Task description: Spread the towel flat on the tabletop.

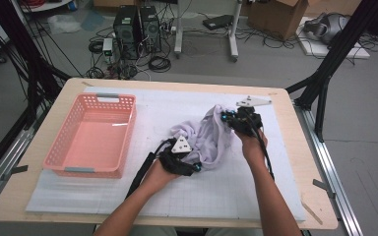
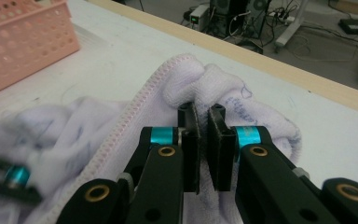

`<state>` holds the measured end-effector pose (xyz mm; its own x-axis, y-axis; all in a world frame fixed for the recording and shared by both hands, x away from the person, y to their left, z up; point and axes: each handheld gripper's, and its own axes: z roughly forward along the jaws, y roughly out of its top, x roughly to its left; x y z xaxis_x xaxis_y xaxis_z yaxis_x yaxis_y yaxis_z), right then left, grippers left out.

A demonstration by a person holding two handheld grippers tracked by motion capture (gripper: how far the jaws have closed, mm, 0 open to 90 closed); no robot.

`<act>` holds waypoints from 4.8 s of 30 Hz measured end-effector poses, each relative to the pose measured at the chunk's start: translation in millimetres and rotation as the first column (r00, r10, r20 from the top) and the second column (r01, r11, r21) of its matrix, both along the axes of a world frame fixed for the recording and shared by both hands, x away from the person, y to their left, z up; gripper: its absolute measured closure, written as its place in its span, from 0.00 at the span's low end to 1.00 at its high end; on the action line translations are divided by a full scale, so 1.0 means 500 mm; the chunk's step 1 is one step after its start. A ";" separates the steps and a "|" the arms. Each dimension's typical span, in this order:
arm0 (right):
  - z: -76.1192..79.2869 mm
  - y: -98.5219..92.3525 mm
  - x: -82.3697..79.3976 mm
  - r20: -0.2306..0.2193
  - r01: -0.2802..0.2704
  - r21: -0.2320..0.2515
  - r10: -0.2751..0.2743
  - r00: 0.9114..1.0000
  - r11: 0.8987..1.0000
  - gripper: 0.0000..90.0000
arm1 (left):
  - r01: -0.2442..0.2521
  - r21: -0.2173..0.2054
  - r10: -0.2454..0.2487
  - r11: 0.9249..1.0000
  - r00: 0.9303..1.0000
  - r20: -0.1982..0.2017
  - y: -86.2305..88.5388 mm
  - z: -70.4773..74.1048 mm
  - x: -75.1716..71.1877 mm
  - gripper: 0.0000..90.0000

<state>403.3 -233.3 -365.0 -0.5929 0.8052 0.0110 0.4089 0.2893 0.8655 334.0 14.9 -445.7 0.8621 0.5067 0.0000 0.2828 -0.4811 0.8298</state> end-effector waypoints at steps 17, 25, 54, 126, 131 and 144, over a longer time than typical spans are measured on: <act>-0.020 -0.007 -0.022 -0.004 -0.016 0.035 0.016 1.000 0.999 0.63 | -0.107 -0.211 0.091 0.972 0.992 -0.084 0.047 0.038 0.017 0.90; -0.058 -0.160 -0.119 -0.016 0.063 0.102 -0.061 0.998 0.993 0.59 | -0.215 -0.346 0.183 0.913 0.975 -0.122 0.074 0.069 0.028 0.91; -0.046 -0.215 -0.172 -0.064 0.029 0.128 -0.021 0.998 0.991 0.96 | -0.020 -0.240 0.008 0.971 0.999 -0.051 -0.004 0.091 -0.035 0.90; 0.013 -0.205 -0.138 -0.030 0.075 0.071 -0.073 0.997 0.995 0.95 | -0.389 -0.259 0.411 0.884 0.911 0.036 0.111 0.103 0.048 0.93; 0.007 -0.162 -0.033 -0.027 0.200 0.053 -0.199 0.980 0.978 0.95 | -0.470 -0.178 0.481 0.865 0.876 0.025 0.116 0.073 0.087 0.93; -0.064 -0.129 0.038 -0.100 0.268 -0.081 -0.276 0.956 0.960 0.83 | -0.359 -0.194 0.371 0.913 0.928 0.028 0.122 0.075 0.047 0.52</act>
